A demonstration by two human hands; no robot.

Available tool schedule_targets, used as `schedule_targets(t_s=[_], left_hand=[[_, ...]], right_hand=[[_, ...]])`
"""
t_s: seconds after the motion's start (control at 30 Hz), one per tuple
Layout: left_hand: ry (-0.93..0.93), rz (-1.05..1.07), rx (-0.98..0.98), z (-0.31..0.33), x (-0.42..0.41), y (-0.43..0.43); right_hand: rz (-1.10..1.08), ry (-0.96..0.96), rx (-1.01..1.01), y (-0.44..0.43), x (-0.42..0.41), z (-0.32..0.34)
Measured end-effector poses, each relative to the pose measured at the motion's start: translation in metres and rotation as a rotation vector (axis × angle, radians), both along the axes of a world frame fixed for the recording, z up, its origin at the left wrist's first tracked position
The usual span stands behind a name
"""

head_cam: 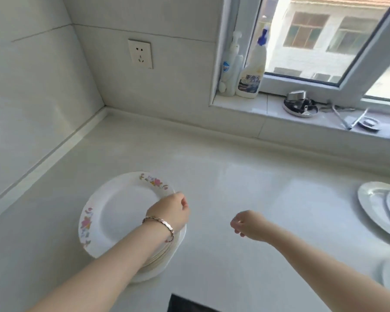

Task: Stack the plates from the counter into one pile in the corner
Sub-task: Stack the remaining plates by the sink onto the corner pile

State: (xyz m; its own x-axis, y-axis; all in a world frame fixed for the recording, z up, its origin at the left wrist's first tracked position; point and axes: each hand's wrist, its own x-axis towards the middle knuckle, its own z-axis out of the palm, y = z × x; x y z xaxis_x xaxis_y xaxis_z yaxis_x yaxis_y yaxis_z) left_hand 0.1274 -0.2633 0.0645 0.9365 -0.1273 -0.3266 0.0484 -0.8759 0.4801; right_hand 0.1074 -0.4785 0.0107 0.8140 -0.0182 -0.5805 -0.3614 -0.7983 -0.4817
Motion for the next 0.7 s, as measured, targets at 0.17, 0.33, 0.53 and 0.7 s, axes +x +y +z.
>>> schedule_targets(t_s=[0.17,0.33,0.53,0.7], left_hand=[[0.050,-0.274,0.073,-0.014,-0.010,-0.119],[0.080,-0.460,0.097,-0.026,-0.037,-0.248],[0.071,-0.509,0.072,-0.038,-0.070,-0.393],[0.072,-0.489,0.084,-0.050,-0.094,-0.469]], right_hand=[[-0.134,0.009,-0.149,-0.109,-0.052,0.010],[-0.315,0.021,-0.217,-0.227,-0.112,0.005],[-0.448,0.047,-0.314,-0.380,-0.183,-0.006],[-0.550,0.110,-0.391,-0.470,-0.221,-0.031]])
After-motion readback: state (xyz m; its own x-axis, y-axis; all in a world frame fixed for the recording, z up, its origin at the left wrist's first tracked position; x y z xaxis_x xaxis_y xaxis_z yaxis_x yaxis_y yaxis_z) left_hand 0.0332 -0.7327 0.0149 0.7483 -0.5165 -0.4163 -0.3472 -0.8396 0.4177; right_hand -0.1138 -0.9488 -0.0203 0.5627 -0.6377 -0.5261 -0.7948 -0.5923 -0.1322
